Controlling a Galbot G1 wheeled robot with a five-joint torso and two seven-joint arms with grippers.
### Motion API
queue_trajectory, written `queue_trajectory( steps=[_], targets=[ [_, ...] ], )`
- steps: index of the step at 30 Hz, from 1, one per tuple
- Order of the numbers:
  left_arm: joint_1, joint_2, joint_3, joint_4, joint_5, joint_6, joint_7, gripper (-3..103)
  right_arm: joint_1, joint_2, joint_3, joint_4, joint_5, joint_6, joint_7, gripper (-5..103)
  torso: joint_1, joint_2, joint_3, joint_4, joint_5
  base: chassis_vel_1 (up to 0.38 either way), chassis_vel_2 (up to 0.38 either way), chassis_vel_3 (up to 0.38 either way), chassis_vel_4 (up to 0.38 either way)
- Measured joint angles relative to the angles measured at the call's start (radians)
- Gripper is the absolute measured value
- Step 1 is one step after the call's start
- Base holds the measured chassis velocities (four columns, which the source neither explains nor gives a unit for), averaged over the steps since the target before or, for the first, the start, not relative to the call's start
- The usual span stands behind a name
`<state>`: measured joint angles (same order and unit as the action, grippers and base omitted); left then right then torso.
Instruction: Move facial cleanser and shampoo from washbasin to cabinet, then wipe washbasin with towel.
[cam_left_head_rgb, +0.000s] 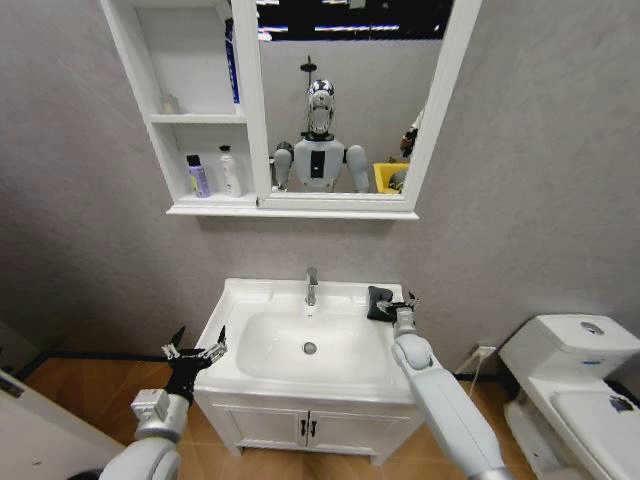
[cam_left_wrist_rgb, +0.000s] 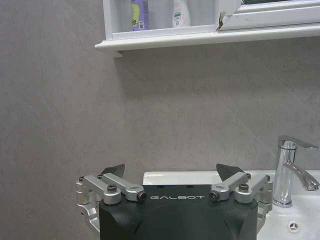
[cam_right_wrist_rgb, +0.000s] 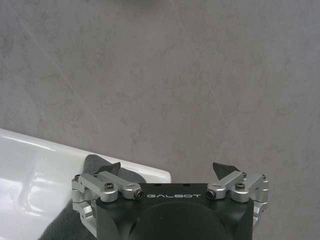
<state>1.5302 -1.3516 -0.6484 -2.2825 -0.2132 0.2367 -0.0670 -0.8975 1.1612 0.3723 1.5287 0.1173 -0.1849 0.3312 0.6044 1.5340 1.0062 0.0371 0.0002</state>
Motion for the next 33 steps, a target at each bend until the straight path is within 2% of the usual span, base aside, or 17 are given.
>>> queue_trajectory(
  steps=[2, 4, 5, 6, 7, 9, 10, 11, 13, 16, 21, 30, 33],
  targets=[
    [0.0, 0.0, 0.0, 0.0, 0.0, 0.0, 0.0, 100, -0.117, 0.007, 0.052, 0.153, -0.007, 0.006, -0.003, 100, 0.0, 0.0, 0.0, -0.0002, -0.0003, 0.0, 0.0, 0.0, 0.0],
    [0.0, 0.0, 0.0, 0.0, 0.0, 0.0, 0.0, 100, -0.159, 0.017, 0.066, 0.206, -0.008, 0.007, 0.0, 100, 0.0, 0.0, 0.0, 0.0, -0.0006, 0.0, 0.0, 0.0, 0.0],
    [0.0, 0.0, 0.0, 0.0, 0.0, 0.0, 0.0, 100, -0.238, 0.039, 0.087, 0.291, -0.01, 0.007, 0.005, 100, 0.0, 0.0, 0.0, 0.0008, -0.0004, 0.0, 0.0, 0.0, 0.0],
    [0.0, 0.0, 0.0, 0.0, 0.0, 0.0, 0.0, 100, -0.319, 0.064, 0.104, 0.363, -0.018, -0.003, 0.008, 100, 0.0, 0.0, 0.0, 0.0005, -0.0004, 0.0, 0.0, 0.0, 0.0],
    [0.0, 0.0, 0.0, 0.0, 0.0, 0.0, 0.0, 100, -0.319, 0.064, 0.104, 0.363, -0.018, -0.003, 0.008, 100, 0.0, 0.0, 0.0, 0.0005, -0.0004, 0.0, 0.0, 0.0, 0.0],
    [0.0, 0.0, 0.0, 0.0, 0.0, 0.0, 0.0, 100, -0.471, 0.125, 0.127, 0.492, -0.049, -0.014, 0.009, 100, 0.0, 0.0, 0.0, -0.0006, -0.0002, 0.0, 0.0, 0.0, 0.0],
    [0.0, 0.0, 0.0, 0.0, 0.0, 0.0, 0.0, 100, -0.548, 0.16, 0.13, 0.555, -0.085, 0.007, 0.01, 100, 0.0, 0.0, 0.0, -0.0004, -0.0003, 0.0, 0.0, 0.0, 0.0],
    [0.0, 0.0, 0.0, 0.0, 0.0, 0.0, 0.0, 100, -0.548, 0.16, 0.13, 0.555, -0.085, 0.007, 0.01, 100, 0.0, 0.0, 0.0, -0.0004, -0.0003, 0.0, 0.0, 0.0, 0.0],
    [0.0, 0.0, 0.0, 0.0, 0.0, 0.0, 0.0, 100, -0.645, 0.206, 0.128, 0.624, -0.167, 0.048, 0.006, 100, 0.0, 0.0, 0.0, 0.0002, -0.0005, 0.0, 0.0, 0.0, 0.0],
    [0.0, 0.0, 0.0, 0.0, 0.0, 0.0, 0.0, 100, -0.717, 0.235, 0.112, 0.666, -0.216, 0.077, 0.006, 100, 0.0, 0.0, 0.0, 0.0002, -0.0006, 0.047, -0.034, -0.027, 0.029],
    [0.0, 0.0, 0.0, 0.0, 0.0, 0.0, 0.0, 100, -0.777, 0.236, 0.088, 0.691, -0.236, 0.108, 0.045, 100, 0.0, 0.0, 0.0, 0.0004, -0.0003, 0.107, -0.093, -0.104, 0.101],
    [0.0, 0.0, 0.0, 0.0, 0.0, 0.0, 0.0, 100, -0.831, 0.231, 0.079, 0.725, -0.265, 0.125, 0.055, 100, 0.0, 0.0, 0.0, 0.0, 0.0003, 0.197, -0.202, -0.202, 0.191],
    [0.0, 0.0, 0.0, 0.0, 0.0, 0.0, 0.0, 100, -0.838, 0.23, 0.075, 0.734, -0.269, 0.128, 0.057, 100, 0.0, 0.0, 0.0, 0.0002, -0.0012, 0.263, -0.285, -0.239, 0.265]
  ],
)
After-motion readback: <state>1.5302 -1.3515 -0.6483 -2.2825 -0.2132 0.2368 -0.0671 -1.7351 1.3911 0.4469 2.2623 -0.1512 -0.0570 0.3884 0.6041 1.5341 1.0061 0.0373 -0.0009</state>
